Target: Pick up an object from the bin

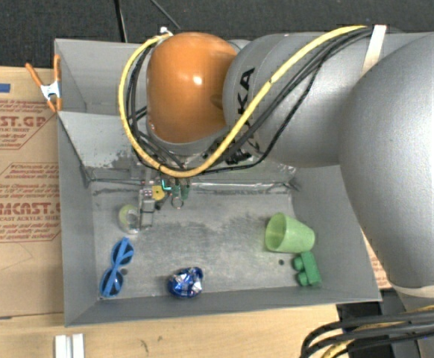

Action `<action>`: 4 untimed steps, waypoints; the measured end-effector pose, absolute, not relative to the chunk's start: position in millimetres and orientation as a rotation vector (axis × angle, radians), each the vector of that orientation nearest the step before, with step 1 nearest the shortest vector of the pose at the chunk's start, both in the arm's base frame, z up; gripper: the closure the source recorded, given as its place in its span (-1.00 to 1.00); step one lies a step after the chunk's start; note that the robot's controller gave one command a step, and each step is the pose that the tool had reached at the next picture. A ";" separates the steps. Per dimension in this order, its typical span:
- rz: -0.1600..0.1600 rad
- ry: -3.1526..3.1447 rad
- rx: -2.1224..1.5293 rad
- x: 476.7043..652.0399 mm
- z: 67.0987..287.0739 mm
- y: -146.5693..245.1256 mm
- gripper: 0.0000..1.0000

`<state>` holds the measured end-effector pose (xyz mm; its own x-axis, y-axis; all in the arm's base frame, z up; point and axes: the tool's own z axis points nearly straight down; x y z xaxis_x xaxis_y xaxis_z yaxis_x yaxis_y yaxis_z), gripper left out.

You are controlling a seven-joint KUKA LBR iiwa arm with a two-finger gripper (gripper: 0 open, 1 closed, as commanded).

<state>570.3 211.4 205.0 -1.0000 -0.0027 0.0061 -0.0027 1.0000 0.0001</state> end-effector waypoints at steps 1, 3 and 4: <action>0.000 -3.108 0.419 528.4 112.9 248.0 -1.00; 0.000 -3.014 0.887 490.6 70.1 231.6 1.00; -0.003 -3.044 0.814 492.8 187.2 242.7 1.00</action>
Offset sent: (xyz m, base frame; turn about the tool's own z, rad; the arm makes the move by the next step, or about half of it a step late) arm -0.0396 0.0353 -0.0887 -0.2622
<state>492.8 242.7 187.2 -0.8666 -0.4990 -0.0099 -0.4990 0.8666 -0.0004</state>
